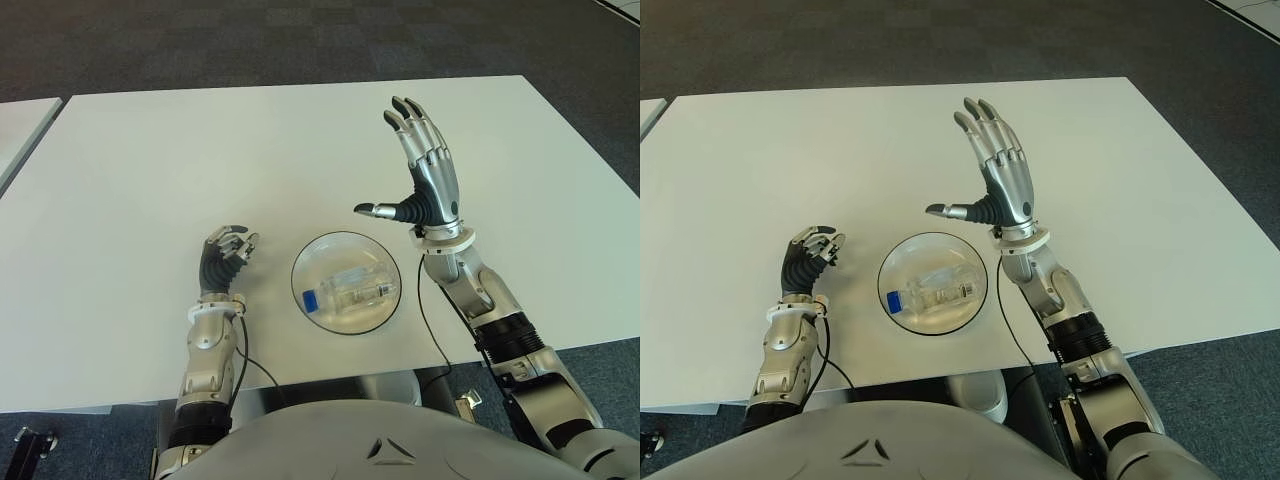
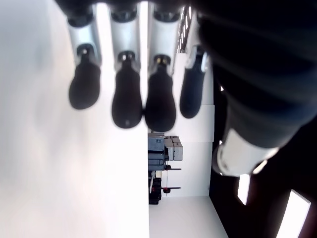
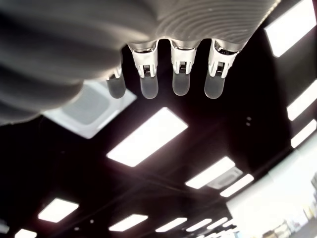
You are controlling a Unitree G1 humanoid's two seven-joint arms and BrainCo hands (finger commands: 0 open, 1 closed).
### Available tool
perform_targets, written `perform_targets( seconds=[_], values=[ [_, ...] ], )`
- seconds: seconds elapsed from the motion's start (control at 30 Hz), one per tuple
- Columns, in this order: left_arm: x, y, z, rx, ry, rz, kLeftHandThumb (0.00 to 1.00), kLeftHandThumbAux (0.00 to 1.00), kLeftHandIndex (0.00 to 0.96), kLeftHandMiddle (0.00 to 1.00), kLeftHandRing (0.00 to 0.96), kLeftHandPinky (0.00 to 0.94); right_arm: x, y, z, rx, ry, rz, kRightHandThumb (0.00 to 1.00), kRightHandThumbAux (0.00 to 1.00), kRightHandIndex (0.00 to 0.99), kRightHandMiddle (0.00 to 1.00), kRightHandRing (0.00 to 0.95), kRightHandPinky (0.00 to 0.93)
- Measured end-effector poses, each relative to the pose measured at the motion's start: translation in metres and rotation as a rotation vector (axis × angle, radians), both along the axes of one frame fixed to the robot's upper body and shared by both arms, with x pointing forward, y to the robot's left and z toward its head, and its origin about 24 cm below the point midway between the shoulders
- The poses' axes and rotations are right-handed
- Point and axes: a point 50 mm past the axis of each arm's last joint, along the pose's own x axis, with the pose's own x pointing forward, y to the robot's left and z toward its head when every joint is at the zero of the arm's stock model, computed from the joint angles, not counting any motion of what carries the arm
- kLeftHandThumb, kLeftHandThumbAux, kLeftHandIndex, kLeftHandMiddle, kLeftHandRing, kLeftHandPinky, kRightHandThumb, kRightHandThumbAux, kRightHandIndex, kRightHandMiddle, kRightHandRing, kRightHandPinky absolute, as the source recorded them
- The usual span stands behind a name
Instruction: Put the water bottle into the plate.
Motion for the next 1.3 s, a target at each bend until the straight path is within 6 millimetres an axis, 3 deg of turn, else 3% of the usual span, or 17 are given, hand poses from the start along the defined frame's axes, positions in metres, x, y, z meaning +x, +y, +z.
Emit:
perform_targets(
  seconds=[0.23, 0.4, 0.57, 0.73, 0.97, 1.13, 1.3],
  values=[
    [0.0, 0.0, 0.0, -0.001, -0.001, 0.002, 0.708, 0.715, 0.437, 0.71, 0.695, 0.674, 0.007, -0.015, -0.011, 0.124, 0.172, -0.024, 0.256, 0.405, 0.0, 0.0, 0.0, 0.0],
    [-0.001, 0.001, 0.0, -0.002, 0.002, 0.004, 0.709, 0.715, 0.437, 0.709, 0.695, 0.678, 0.009, -0.031, -0.025, 0.173, 0.277, -0.097, 0.325, 0.549, 0.0, 0.0, 0.0, 0.027],
    [0.0, 0.002, 0.0, 0.003, 0.0, 0.004, 0.708, 0.716, 0.437, 0.714, 0.702, 0.685, 0.006, -0.031, -0.032, 0.285, 0.338, -0.115, 0.402, 0.71, 0.0, 0.0, 0.0, 0.1],
    [0.0, 0.0, 0.0, 0.001, 0.0, 0.001, 0.708, 0.717, 0.436, 0.715, 0.704, 0.686, 0.004, -0.028, -0.035, 0.365, 0.386, -0.105, 0.355, 0.8, 0.0, 0.01, 0.029, 0.158],
    [-0.001, 0.001, 0.0, -0.005, 0.0, 0.005, 0.708, 0.716, 0.436, 0.712, 0.698, 0.677, -0.006, -0.041, -0.05, 0.505, 0.516, -0.081, 0.246, 0.965, 0.107, 0.232, 0.227, 0.306],
    [-0.001, 0.004, 0.0, -0.001, 0.0, 0.008, 0.709, 0.715, 0.437, 0.713, 0.7, 0.686, -0.014, -0.053, -0.071, 0.609, 0.635, -0.084, 0.271, 0.993, 0.239, 0.322, 0.306, 0.37],
    [0.0, 0.004, 0.001, 0.006, 0.0, 0.004, 0.708, 0.715, 0.437, 0.719, 0.707, 0.698, -0.014, -0.056, -0.076, 0.675, 0.679, -0.059, 0.286, 0.997, 0.319, 0.364, 0.352, 0.399]
  ],
)
